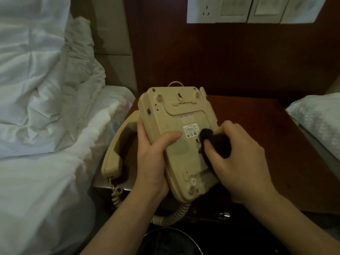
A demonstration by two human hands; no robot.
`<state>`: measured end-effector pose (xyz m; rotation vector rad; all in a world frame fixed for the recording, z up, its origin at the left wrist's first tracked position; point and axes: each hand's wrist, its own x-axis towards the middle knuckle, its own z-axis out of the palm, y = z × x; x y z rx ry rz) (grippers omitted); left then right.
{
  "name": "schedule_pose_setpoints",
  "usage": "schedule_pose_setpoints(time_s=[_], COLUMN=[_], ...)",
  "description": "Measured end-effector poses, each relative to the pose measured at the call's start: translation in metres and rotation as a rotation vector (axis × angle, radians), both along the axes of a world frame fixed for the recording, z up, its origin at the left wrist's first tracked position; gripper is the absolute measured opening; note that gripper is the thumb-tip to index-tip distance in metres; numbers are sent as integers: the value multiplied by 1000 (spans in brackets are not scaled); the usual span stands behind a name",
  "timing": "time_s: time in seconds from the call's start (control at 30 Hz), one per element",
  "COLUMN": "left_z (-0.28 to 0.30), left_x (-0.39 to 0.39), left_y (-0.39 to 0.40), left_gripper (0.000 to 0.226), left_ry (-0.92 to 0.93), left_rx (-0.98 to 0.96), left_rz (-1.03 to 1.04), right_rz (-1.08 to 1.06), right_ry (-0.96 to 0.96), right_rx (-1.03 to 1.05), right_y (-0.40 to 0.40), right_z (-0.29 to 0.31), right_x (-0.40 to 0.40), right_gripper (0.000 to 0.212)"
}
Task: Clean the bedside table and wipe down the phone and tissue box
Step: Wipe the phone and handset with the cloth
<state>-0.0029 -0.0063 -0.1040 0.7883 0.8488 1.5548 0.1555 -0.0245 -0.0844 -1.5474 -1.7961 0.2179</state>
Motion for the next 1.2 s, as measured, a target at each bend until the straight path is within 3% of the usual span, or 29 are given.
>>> schedule_pose_setpoints(time_s=[0.2,0.43,0.7,0.9,1.1,1.2], left_z=[2,5,6,7,11,10], left_x=[-4,-2,-2,0,-3,-3], left_y=[-3,-3,-6,-8,-2,0], left_gripper=[68,74,72,70,71,66], left_ry=[12,25,65,90,116,125], left_rx=[28,27,47,57,54,61], left_rz=[-10,1,38,25,25,17], right_rz=[250,-57,227,22,288,166], right_ry=[14,32,147,251,184,148], right_rx=[116,25,95,21,-2,123], right_y=[-26,20,-16,22,-16,9], right_z=[3,1,6,15,20,29], right_x=[-43,-4,-44,-24,-52,-54], right_gripper=[18,18,16,17,13,15])
